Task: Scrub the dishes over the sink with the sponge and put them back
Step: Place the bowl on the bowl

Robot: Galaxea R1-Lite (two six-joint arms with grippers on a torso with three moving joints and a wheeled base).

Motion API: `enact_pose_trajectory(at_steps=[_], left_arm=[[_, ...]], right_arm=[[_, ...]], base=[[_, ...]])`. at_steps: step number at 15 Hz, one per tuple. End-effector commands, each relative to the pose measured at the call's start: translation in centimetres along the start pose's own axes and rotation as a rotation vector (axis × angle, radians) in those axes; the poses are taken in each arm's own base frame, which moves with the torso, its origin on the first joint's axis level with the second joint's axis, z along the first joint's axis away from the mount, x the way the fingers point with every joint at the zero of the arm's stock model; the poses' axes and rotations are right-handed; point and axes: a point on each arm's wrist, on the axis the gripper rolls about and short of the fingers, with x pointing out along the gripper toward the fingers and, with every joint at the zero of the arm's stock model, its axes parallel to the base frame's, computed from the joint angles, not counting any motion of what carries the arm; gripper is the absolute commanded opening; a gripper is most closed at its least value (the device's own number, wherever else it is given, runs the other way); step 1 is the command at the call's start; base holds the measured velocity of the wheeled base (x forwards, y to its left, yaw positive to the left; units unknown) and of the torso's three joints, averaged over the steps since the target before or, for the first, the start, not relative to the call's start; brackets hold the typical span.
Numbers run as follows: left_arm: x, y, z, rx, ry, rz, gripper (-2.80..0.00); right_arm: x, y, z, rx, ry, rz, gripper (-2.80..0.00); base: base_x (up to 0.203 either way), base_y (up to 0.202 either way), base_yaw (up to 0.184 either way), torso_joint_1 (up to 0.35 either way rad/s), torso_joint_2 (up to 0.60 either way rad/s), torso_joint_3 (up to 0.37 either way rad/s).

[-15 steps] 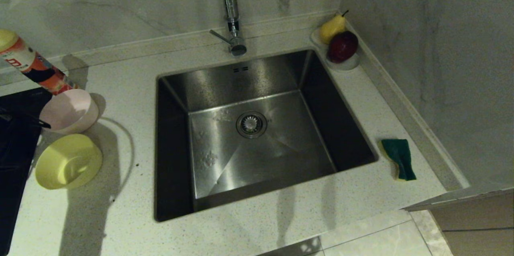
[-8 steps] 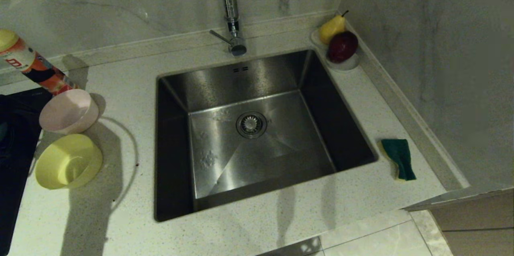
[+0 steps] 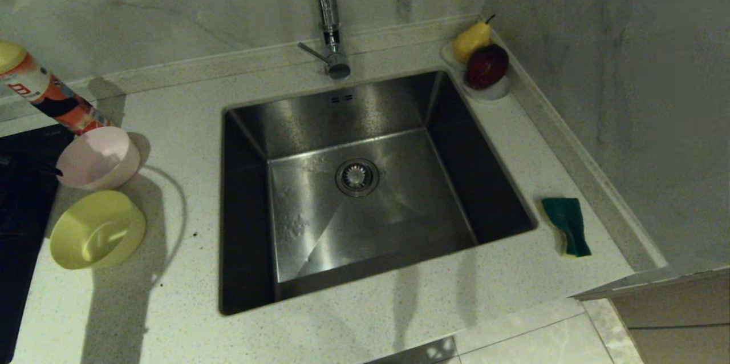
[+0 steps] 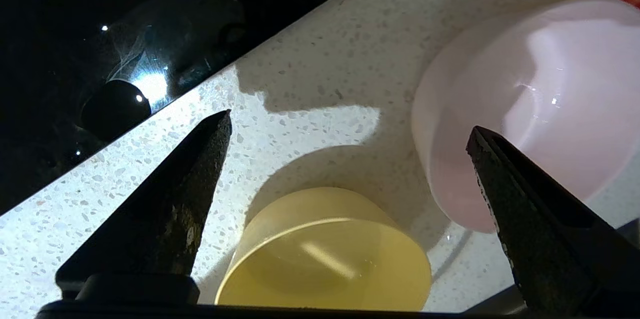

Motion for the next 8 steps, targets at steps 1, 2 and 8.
enact_pose_trajectory(at_steps=[1, 2, 8], left_arm=[[0.9, 0.3, 0.0, -0.012, 0.019, 0.017, 0.00], [1.1, 0.4, 0.0, -0.021, 0.022, 0.020, 0.00], [2.6, 1.0, -0.1, -0.030, 0.035, 0.039, 0.00]], right_arm=[[0.0, 0.0, 0.0, -0.001, 0.000, 0.000, -2.80], [0.0, 0.0, 0.0, -0.001, -0.001, 0.001, -2.80], [0.0, 0.0, 0.0, -0.001, -0.001, 0.001, -2.80]], base=[[0.000, 0.000, 0.000, 0.000, 0.00, 0.000], [0.000, 0.000, 0.000, 0.000, 0.00, 0.000], [0.000, 0.000, 0.000, 0.000, 0.00, 0.000]])
